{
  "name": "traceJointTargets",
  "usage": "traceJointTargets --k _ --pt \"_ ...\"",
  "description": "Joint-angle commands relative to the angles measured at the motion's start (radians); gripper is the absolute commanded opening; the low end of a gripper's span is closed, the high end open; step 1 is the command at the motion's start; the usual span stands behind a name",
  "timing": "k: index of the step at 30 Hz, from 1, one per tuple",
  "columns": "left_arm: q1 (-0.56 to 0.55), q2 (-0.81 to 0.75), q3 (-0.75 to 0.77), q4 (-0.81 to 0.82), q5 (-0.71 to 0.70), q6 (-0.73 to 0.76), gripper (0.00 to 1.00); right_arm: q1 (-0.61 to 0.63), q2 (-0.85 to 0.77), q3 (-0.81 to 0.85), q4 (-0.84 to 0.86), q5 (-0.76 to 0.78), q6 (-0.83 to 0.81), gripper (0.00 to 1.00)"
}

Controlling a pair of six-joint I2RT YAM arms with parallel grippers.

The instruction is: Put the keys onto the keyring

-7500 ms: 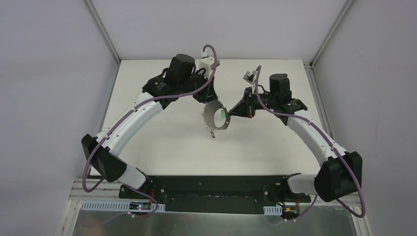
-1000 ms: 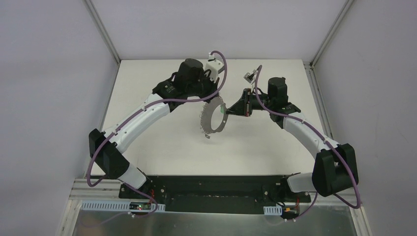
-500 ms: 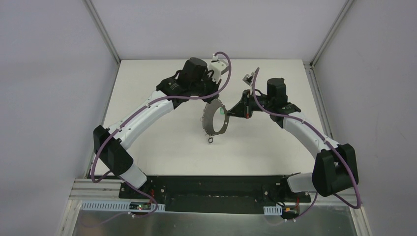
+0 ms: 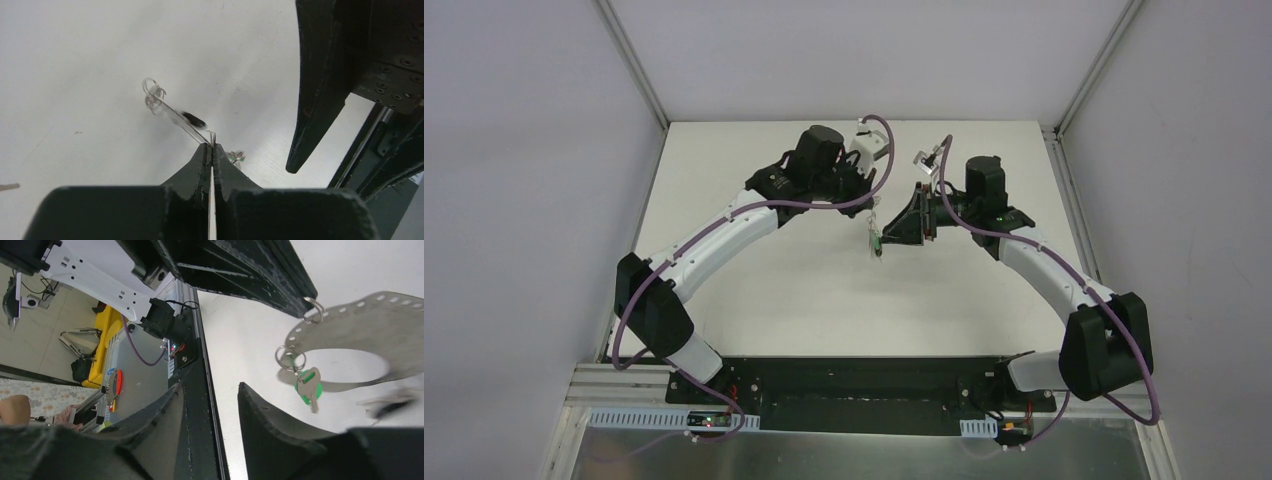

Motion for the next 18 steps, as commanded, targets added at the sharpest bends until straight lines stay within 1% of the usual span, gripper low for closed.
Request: traceJointTargets --k 1,5,9,12,15,18 --pt "0.027 -0.067 -0.014 0.135 0.162 -0.018 0.00 -0.011 -0.049 0.058 0.040 -0.089 0.000 0.50" --pt "0.043 -0.085 -0.035 0.179 0.281 -0.030 0.00 -0.059 -0.077 0.048 0.040 -0.085 -0.009 0.53" --pt "0.050 -0.100 -0.067 0.230 0.382 -0.033 0.00 -0.109 -0.112 0.044 0.040 -0.064 -0.015 0.52" --pt "0.050 -0.107 -0.093 0.273 0.442 -0.038 0.00 -0.123 -0.126 0.051 0.035 -0.059 -0.017 0.51" --pt "0.050 -0.114 -0.117 0.327 0.500 -0.103 0.00 -0.126 -0.129 0.063 0.028 -0.063 -0.017 0.49" --pt "0.050 -0.121 -0.139 0.367 0.518 -0.154 0.00 -0.126 -0.130 0.069 0.029 -0.066 -0.017 0.49"
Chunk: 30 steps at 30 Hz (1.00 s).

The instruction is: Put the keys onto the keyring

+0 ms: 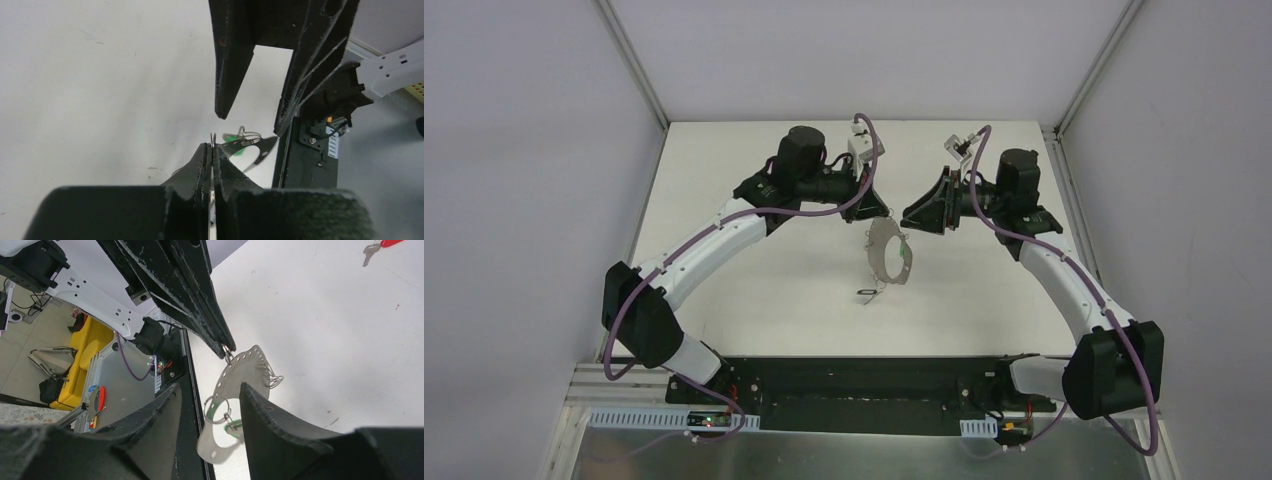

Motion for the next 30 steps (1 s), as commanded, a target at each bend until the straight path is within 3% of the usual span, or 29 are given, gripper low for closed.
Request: traceJointTargets --k 1,16,30 --pt "0.003 -0.053 -0.024 0.152 0.104 -0.087 0.00 -0.002 -0.030 0.048 0.026 -0.024 -0.017 0.49" --pt "0.000 -0.047 -0.046 0.207 0.148 -0.123 0.00 0.007 -0.013 0.022 0.111 -0.016 0.030 0.35" --pt "-0.011 -0.038 -0.041 0.206 0.173 -0.146 0.00 0.038 0.000 0.025 0.049 -0.004 -0.045 0.26"
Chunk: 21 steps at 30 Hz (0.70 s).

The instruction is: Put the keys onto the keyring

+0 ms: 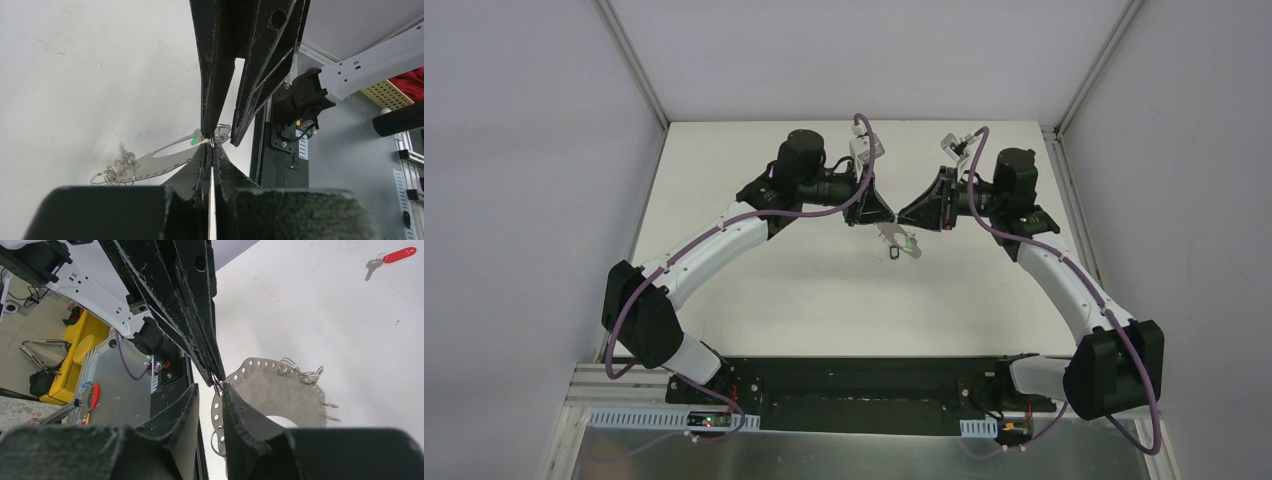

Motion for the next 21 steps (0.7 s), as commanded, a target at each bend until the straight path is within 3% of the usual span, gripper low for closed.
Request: traceJointTargets --k 1,7,12,16,21 --pt "-0.007 -0.034 0.019 0.070 0.048 -0.023 0.00 0.016 0.001 0.020 -0.005 -0.004 -0.044 0.25" --pt "-0.007 -0.032 0.018 0.070 0.048 -0.028 0.00 0.024 0.004 0.018 -0.023 -0.003 -0.087 0.08" --pt "-0.007 -0.028 0.017 0.068 0.049 -0.029 0.00 0.025 0.000 0.021 -0.024 -0.004 -0.084 0.01" --pt "-0.007 -0.022 0.019 0.055 0.033 -0.025 0.00 0.025 -0.005 0.037 -0.059 0.013 -0.107 0.00" --pt "-0.007 -0.009 0.043 0.003 -0.013 -0.004 0.00 0.026 -0.010 0.111 -0.224 0.080 -0.220 0.00"
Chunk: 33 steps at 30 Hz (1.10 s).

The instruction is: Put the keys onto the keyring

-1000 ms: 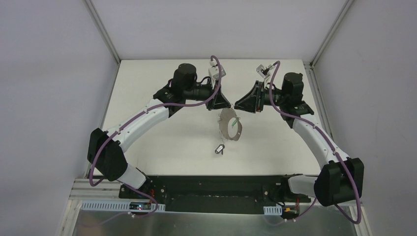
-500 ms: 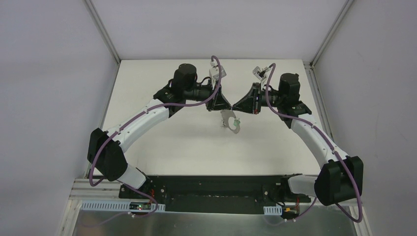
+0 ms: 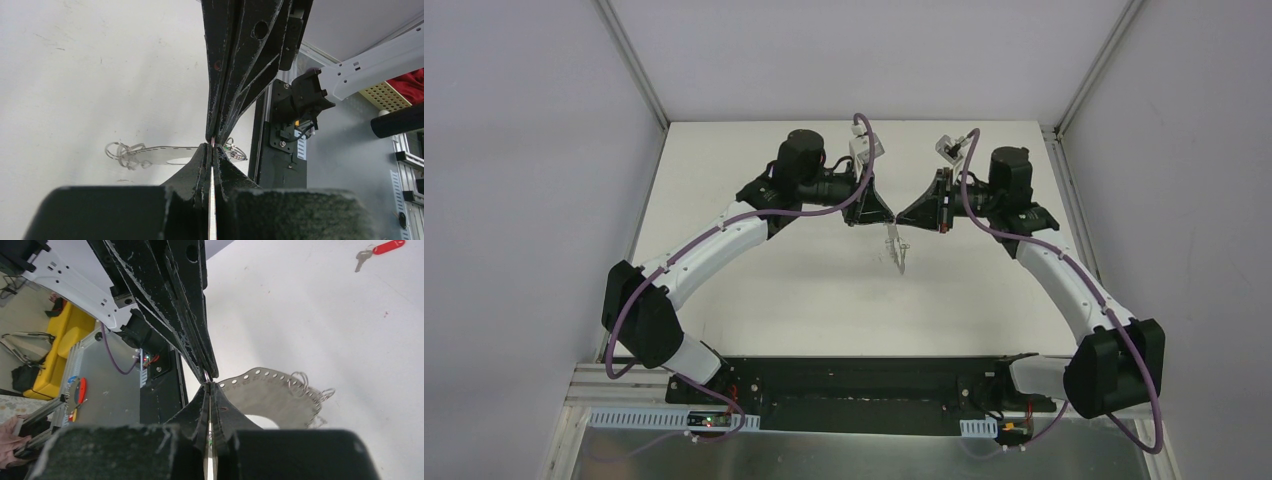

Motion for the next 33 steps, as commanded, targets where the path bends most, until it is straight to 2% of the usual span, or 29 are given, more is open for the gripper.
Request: traceJointTargets --k 1,8,11,18,26,33 --pt "-0.007 -0.006 0.050 -0.005 -0.028 0.015 0.00 0.006 -0.020 0.100 -0.152 0.062 -0.138 0.00" --pt "-0.007 0.022 0.096 -0.081 -0.041 0.048 0.10 0.017 -0.022 0.164 -0.291 0.126 -0.237 0.00" --pt "-0.007 0.029 0.108 -0.087 -0.034 0.059 0.17 0.027 -0.018 0.179 -0.323 0.140 -0.262 0.00" --pt "-0.008 0.038 0.139 -0.136 0.001 0.158 0.27 0.040 -0.012 0.199 -0.359 0.152 -0.277 0.00" --pt "-0.008 0.062 0.198 -0.248 0.072 0.387 0.28 0.053 -0.003 0.228 -0.421 0.174 -0.298 0.00" --pt "-0.017 0.103 0.253 -0.287 0.109 0.433 0.23 0.060 0.000 0.227 -0.437 0.178 -0.311 0.00"
